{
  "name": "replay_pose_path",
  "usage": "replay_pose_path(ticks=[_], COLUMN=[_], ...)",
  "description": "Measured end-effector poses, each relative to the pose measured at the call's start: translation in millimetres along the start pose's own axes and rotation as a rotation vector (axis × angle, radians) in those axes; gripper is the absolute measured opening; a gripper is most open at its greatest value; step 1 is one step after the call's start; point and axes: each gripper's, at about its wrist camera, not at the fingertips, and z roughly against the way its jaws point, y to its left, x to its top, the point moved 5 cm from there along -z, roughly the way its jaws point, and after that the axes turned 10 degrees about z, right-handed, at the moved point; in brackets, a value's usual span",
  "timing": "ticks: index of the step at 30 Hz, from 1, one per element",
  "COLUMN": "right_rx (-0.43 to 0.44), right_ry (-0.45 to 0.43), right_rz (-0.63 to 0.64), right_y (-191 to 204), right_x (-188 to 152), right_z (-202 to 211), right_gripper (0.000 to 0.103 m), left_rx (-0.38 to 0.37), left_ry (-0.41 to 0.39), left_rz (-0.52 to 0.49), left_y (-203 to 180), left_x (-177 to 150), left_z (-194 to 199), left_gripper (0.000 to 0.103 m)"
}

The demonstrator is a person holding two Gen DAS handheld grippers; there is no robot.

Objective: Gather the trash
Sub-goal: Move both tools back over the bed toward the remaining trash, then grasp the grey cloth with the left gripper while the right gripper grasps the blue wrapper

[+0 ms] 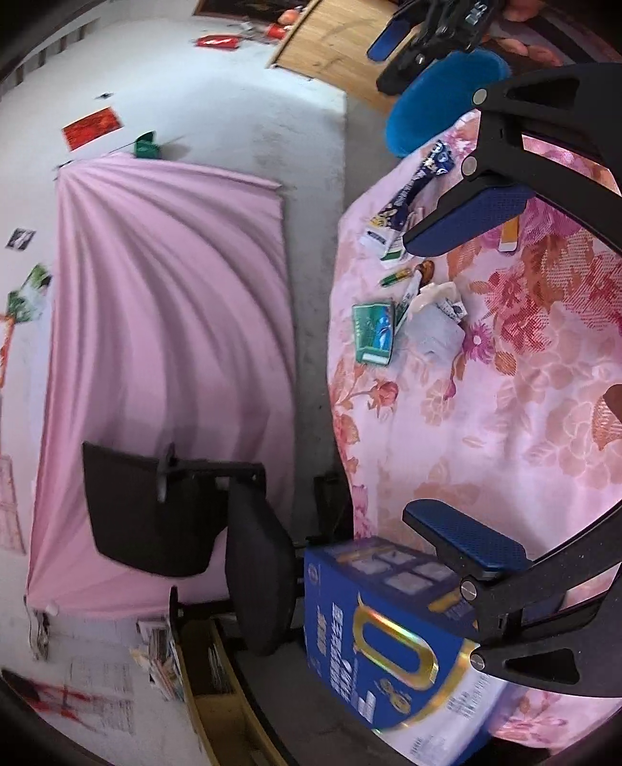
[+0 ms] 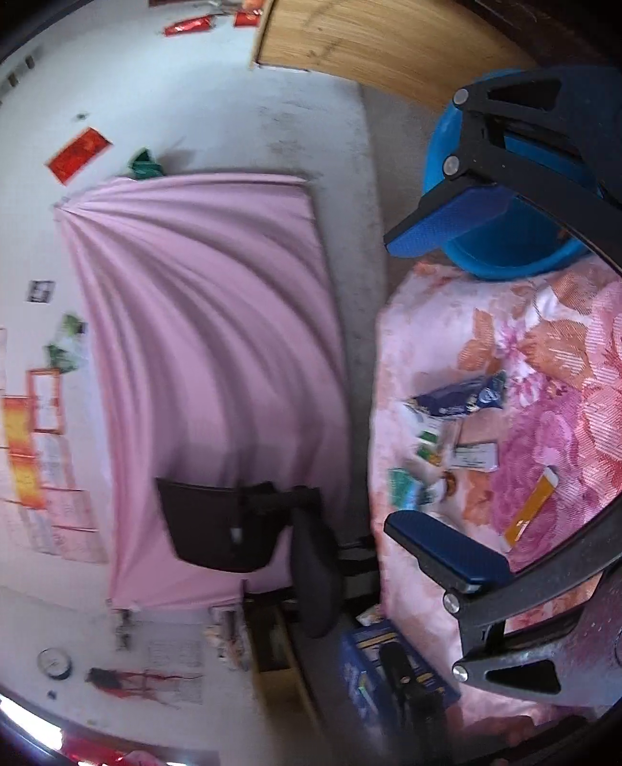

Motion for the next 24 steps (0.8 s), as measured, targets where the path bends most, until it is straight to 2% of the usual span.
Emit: replay_pose_path(ticks=[6,11,12,14,18,19,21,23,24], right_rx=[0.040,0.111,0.128,0.138,0.160,0.169,0.201,0.221,0.226], right_ry=[0.211,0.375,0.404,0.439,0.497,0.511,0.541,0.559,0.564], right_rz=[-0.042,-0.063,-0.066,-0.065,-0.064,-0.067,-0.082,-0.095,-0.102], right_y=[-3,-3,-2,-1,2,2,3,2,2], right_x=[-17,-35,-39,-43,-51,-52,-57,-60,-61], right_z=[-48,-80,-86,-93,-105,-108,-114,-117,-117], right_gripper=[0.103,0.102,0.101,0.098,0.095,0.094,0.089,0.074,0.069], left_rx=[-0.005,-0.011,-0.016,-0.023,-0.051,-0.059,-0.060,-0.069,-0.075], left_ry=[0.146,0.280,0.294,0.312,0.360,0.375,0.386,0.374,0.368], left_rz=[-0.065,-0.047,-0.041,-0.034,-0.045,-0.045,-0.050,-0.058,-0.061], left_y=[-6,-5,-5,-6,-10,-11,-13,-14,-15], left_x=[-10,-20,-20,-21,-24,-25,-27,-27,-27], left_z=[-38,-74,-77,-84,-96,-98,-101,-98,-97], left_gripper=[0.098,0.078,0.076,0.063,0.049,0.038,0.038,0.036,0.036])
